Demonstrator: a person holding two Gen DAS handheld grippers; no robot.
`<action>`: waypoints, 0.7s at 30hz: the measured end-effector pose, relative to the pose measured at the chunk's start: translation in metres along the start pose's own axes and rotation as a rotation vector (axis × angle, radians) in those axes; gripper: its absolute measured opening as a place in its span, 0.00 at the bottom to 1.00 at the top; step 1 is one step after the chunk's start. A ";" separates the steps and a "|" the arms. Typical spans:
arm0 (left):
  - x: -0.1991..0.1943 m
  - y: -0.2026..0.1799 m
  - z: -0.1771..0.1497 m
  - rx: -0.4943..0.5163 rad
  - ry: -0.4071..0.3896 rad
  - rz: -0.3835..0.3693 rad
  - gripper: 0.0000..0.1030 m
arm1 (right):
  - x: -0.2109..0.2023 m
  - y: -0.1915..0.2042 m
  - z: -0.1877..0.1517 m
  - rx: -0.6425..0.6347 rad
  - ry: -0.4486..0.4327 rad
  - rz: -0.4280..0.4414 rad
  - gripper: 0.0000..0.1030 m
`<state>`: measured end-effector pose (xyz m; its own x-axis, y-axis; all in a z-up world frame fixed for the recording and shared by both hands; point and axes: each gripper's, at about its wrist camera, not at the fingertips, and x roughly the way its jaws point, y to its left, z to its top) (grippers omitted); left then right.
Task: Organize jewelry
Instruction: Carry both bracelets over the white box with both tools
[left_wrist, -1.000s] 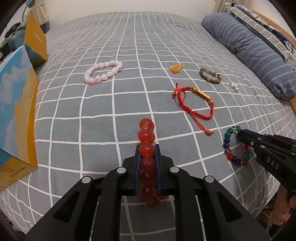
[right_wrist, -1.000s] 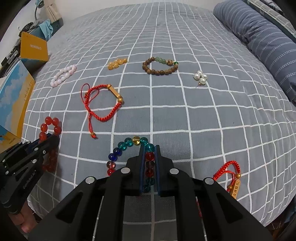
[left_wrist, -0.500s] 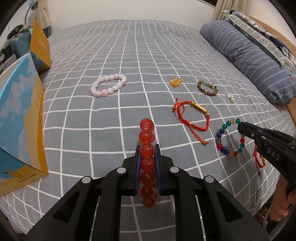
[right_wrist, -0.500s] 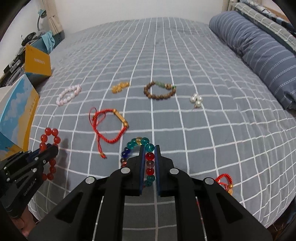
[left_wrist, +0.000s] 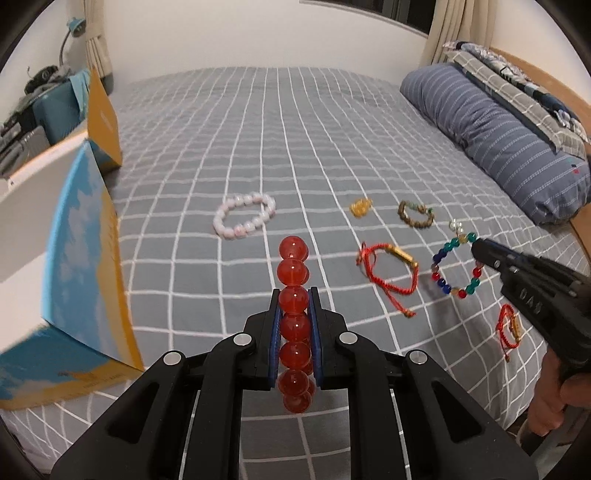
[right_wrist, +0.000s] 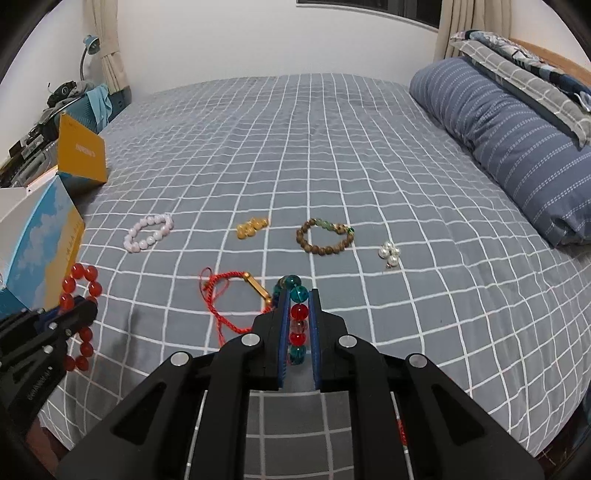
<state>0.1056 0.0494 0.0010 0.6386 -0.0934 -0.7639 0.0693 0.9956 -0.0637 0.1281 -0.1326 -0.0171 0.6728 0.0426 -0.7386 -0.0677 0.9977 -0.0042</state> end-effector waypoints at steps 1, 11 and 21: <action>-0.002 0.001 0.002 0.000 -0.005 0.002 0.12 | -0.001 0.003 0.001 -0.006 -0.007 -0.004 0.09; -0.028 0.034 0.017 -0.025 -0.048 0.034 0.12 | -0.014 0.035 0.016 -0.033 -0.050 0.011 0.09; -0.067 0.079 0.024 -0.077 -0.100 0.062 0.12 | -0.039 0.091 0.045 -0.079 -0.105 0.045 0.09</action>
<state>0.0871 0.1340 0.0623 0.7136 -0.0288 -0.6999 -0.0287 0.9971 -0.0703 0.1286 -0.0414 0.0412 0.7409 0.0969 -0.6646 -0.1550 0.9875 -0.0288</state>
